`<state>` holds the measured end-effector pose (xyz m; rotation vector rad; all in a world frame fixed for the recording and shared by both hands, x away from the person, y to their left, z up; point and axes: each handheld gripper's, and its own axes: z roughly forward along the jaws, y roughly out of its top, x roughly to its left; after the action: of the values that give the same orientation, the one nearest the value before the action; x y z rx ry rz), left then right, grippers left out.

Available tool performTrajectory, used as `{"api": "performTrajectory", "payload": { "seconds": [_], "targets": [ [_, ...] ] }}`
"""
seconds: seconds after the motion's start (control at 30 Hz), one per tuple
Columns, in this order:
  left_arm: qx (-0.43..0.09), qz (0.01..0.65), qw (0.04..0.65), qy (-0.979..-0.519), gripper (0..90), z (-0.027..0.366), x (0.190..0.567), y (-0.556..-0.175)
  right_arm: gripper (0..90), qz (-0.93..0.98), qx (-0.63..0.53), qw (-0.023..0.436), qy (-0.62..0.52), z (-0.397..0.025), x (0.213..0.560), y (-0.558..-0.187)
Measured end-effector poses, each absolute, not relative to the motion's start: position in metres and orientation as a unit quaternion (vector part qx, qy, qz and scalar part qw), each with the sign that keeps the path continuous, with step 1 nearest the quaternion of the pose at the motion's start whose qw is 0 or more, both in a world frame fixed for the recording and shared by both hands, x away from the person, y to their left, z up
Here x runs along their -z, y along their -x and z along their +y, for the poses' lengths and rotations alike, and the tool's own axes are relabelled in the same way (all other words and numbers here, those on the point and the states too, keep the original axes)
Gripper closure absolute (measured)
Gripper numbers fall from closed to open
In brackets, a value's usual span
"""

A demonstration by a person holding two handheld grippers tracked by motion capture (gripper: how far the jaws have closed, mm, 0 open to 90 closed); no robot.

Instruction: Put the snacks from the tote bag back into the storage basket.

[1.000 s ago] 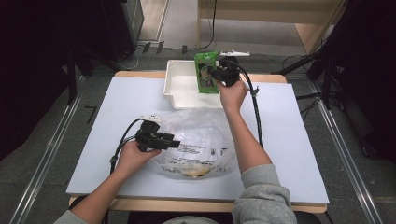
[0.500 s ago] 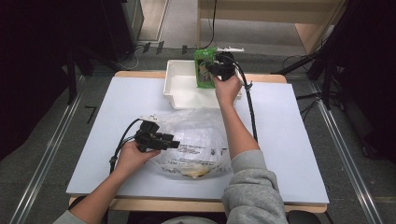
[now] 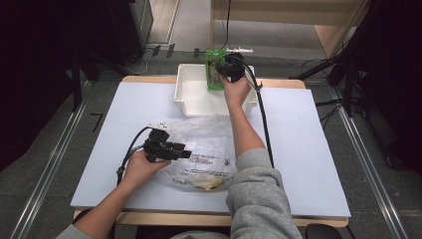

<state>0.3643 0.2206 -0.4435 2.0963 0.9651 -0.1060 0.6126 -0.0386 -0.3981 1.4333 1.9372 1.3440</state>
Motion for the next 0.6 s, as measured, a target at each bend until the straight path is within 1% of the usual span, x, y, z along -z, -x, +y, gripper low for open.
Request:
{"api": "performTrajectory", "payload": {
  "seconds": [0.37,0.53,0.6],
  "targets": [
    [0.043,0.383,0.401,-0.831,49.5,0.220,0.444,-0.364,73.0,0.703,-0.468,0.199,-0.496,-0.038,0.406,-0.612],
    [0.043,0.382,0.400,-0.832,49.5,0.219,0.445,-0.364,71.3,0.713,-0.459,0.182,-0.498,-0.039,0.411,-0.612],
    [0.042,0.382,0.400,-0.832,49.5,0.219,0.445,-0.364,70.9,0.713,-0.459,0.182,-0.498,-0.040,0.412,-0.612]
  ]
}}
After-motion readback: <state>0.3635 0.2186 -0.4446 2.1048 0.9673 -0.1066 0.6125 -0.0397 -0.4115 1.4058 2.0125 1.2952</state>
